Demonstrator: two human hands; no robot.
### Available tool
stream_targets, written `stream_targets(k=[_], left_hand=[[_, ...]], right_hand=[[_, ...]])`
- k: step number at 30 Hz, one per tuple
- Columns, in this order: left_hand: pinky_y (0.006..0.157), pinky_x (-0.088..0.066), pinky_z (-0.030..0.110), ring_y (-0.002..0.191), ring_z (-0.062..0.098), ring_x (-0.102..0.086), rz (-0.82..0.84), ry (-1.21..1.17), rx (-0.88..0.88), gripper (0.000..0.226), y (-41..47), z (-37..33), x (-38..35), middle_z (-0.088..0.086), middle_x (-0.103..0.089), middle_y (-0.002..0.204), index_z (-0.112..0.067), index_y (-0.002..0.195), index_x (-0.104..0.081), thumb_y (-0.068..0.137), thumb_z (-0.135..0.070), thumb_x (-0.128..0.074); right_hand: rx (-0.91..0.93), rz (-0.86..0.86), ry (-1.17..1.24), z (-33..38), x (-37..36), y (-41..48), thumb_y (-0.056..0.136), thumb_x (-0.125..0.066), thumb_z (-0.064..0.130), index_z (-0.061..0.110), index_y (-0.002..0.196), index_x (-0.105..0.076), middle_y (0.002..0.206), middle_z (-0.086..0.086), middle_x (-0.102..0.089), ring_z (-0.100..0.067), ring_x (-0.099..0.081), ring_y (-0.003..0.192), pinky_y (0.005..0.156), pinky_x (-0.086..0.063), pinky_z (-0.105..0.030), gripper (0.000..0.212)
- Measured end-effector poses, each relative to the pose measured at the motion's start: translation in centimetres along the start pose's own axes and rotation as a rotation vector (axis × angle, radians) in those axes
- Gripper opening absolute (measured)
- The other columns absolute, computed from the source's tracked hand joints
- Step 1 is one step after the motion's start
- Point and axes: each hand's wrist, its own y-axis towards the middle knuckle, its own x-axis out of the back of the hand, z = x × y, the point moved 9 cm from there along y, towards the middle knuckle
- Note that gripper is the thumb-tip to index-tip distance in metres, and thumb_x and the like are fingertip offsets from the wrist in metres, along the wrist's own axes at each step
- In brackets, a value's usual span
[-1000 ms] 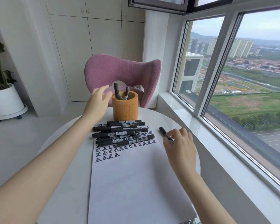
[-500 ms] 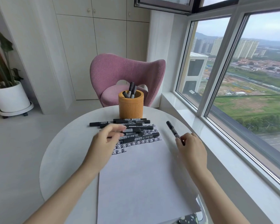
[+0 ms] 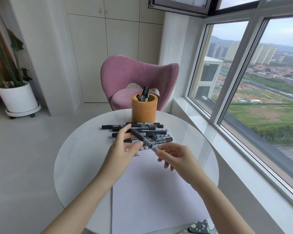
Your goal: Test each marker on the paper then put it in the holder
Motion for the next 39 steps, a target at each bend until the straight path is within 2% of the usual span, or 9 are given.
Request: stream_targets(k=[6, 11, 18, 21, 25, 30, 34, 37, 39], left_hand=[[0.068, -0.048, 0.013, 0.091, 0.002, -0.06, -0.016, 0.328, -0.116, 0.026, -0.8, -0.6, 1.6, -0.013, -0.061, 0.099, -0.03, 0.086, -0.06, 0.077, -0.011, -0.074], [0.07, -0.038, 0.006, 0.082, -0.014, -0.055, 0.116, 0.483, -0.172, 0.009, -1.8, -0.5, 0.2, -0.024, -0.063, 0.093, -0.029, 0.097, -0.061, 0.088, -0.027, -0.062], [0.07, -0.041, 0.025, 0.073, 0.004, -0.051, 0.194, 0.558, -0.101, 0.017, -1.6, 0.1, -0.8, -0.008, -0.056, 0.077, -0.025, 0.094, -0.053, 0.096, -0.039, -0.044], [0.078, -0.044, 0.036, 0.082, 0.016, -0.056, 0.191, 0.551, -0.085, 0.019, -1.6, -0.1, -0.9, -0.007, -0.063, 0.084, -0.027, 0.092, -0.051, 0.096, -0.042, -0.039], [0.064, -0.038, 0.033, 0.063, 0.015, -0.045, 0.211, 0.503, -0.048, 0.023, -1.5, 0.1, -1.0, -0.006, -0.046, 0.06, -0.026, 0.083, -0.053, 0.096, -0.04, -0.041], [0.047, -0.024, 0.023, 0.046, 0.01, -0.026, 0.291, 0.173, 0.042, 0.021, -1.3, 0.9, -1.0, -0.005, -0.029, 0.05, -0.02, 0.079, -0.056, 0.094, -0.033, -0.051], [0.051, -0.028, 0.024, 0.05, 0.012, -0.031, 0.299, 0.206, 0.038, 0.017, -1.6, 1.5, -0.9, -0.005, -0.036, 0.054, -0.026, 0.087, -0.058, 0.09, -0.042, -0.054], [0.058, -0.034, 0.023, 0.057, 0.007, -0.041, 0.196, 0.201, 0.088, 0.025, -1.5, 2.1, 0.4, -0.013, -0.05, 0.059, -0.031, 0.092, -0.056, 0.082, -0.053, -0.061], [0.058, -0.032, 0.023, 0.058, 0.008, -0.039, 0.159, 0.122, 0.113, 0.025, -1.5, 2.7, 1.3, -0.016, -0.049, 0.058, -0.028, 0.096, -0.052, 0.08, -0.047, -0.05]], right_hand=[[0.034, -0.067, 0.173, 0.5, 0.5, -0.1, 0.087, -0.067, 0.012, 0.009, 0.086, -0.071, 0.06, 0.0, -0.06, -0.014, -0.05, 0.052, 0.048, -0.04, -0.023, 0.005], [0.064, -0.109, 0.296, 1.4, 0.1, 0.4, 0.088, -0.067, 0.012, 0.007, 0.079, -0.066, 0.056, -0.003, -0.054, -0.014, -0.046, 0.048, 0.047, -0.037, -0.024, 0.011], [0.099, -0.054, 0.272, 2.6, -1.7, 0.8, 0.092, -0.062, 0.027, 0.008, 0.063, -0.051, 0.048, -0.005, -0.049, -0.014, -0.04, 0.043, 0.046, -0.034, -0.02, 0.036], [0.117, -0.024, 0.268, 3.0, -2.6, 1.1, 0.095, -0.058, 0.023, 0.009, 0.066, -0.051, 0.048, -0.006, -0.05, -0.016, -0.041, 0.042, 0.044, -0.033, -0.021, 0.033], [0.123, 0.007, 0.326, 2.8, -3.3, 1.5, 0.098, -0.052, 0.018, 0.008, 0.084, -0.056, 0.05, -0.004, -0.052, -0.018, -0.042, 0.045, 0.044, -0.032, -0.022, 0.017], [0.15, 0.038, 0.324, 2.5, -3.5, 1.5, 0.099, -0.051, 0.019, 0.009, 0.079, -0.051, 0.055, -0.007, -0.053, -0.017, -0.042, 0.048, 0.047, -0.032, -0.021, 0.022], [0.116, -0.025, 0.346, 1.7, -3.2, 1.8, 0.096, -0.054, 0.019, -0.003, 0.085, -0.054, 0.05, -0.01, -0.043, -0.019, -0.034, 0.045, 0.044, -0.029, -0.021, 0.024], [0.049, -0.123, 0.468, 0.7, -2.1, 2.3, 0.093, -0.058, 0.018, 0.004, 0.083, -0.054, 0.049, -0.008, -0.038, -0.019, -0.031, 0.045, 0.044, -0.026, -0.023, 0.017], [0.002, -0.18, 0.51, -0.1, -1.1, 2.9, 0.089, -0.065, 0.017, 0.007, 0.078, -0.051, 0.049, -0.004, -0.036, -0.017, -0.029, 0.044, 0.043, -0.024, -0.023, 0.02]])
